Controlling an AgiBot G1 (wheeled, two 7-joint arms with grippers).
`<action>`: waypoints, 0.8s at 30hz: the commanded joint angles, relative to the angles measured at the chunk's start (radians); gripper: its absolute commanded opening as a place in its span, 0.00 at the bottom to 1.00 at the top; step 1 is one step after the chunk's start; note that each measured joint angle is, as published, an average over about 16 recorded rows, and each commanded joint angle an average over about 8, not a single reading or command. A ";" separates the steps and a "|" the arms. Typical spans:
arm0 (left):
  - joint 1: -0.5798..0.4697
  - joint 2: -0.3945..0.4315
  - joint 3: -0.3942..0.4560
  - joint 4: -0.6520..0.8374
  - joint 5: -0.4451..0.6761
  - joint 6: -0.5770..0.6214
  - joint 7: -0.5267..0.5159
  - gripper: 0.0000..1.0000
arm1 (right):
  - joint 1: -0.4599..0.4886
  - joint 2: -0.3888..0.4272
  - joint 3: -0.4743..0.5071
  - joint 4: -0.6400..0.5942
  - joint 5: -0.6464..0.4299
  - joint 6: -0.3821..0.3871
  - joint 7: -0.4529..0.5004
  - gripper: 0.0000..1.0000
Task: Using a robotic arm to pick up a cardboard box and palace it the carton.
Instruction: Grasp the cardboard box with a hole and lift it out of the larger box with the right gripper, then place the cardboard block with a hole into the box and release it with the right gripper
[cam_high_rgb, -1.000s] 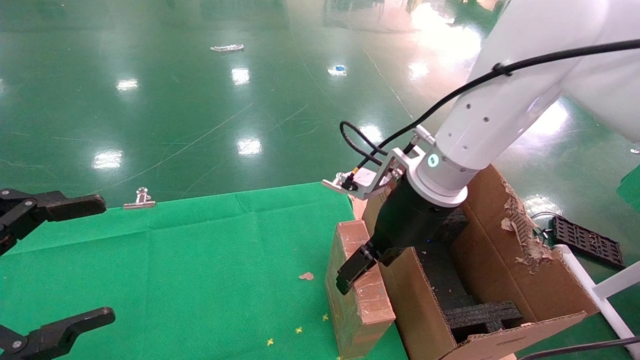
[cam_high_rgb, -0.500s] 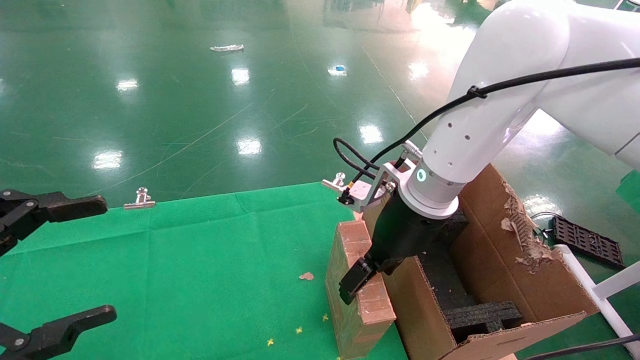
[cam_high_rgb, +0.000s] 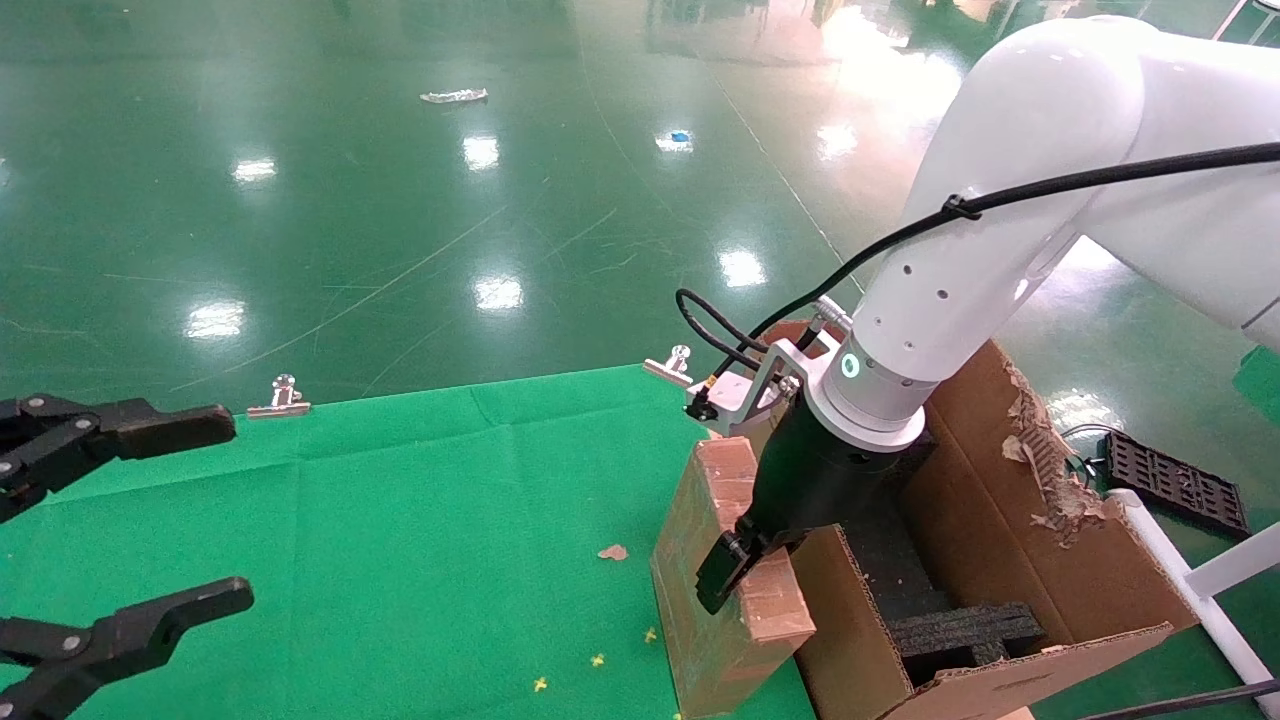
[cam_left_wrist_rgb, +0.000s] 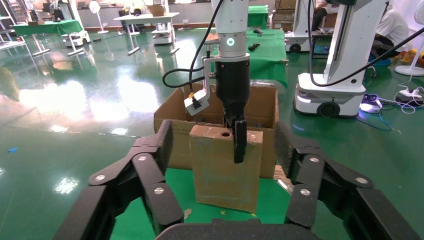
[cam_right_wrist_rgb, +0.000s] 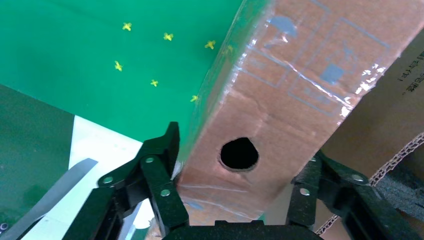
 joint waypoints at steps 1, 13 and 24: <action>0.000 0.000 0.000 0.000 0.000 0.000 0.000 0.00 | -0.001 0.003 -0.001 0.003 -0.002 0.002 0.001 0.00; 0.000 0.000 0.001 0.000 -0.001 0.000 0.000 0.00 | 0.030 0.076 0.043 0.054 0.022 0.051 -0.075 0.00; 0.000 -0.001 0.002 0.000 -0.001 -0.001 0.001 0.00 | 0.205 0.291 0.197 0.059 0.053 0.158 -0.329 0.00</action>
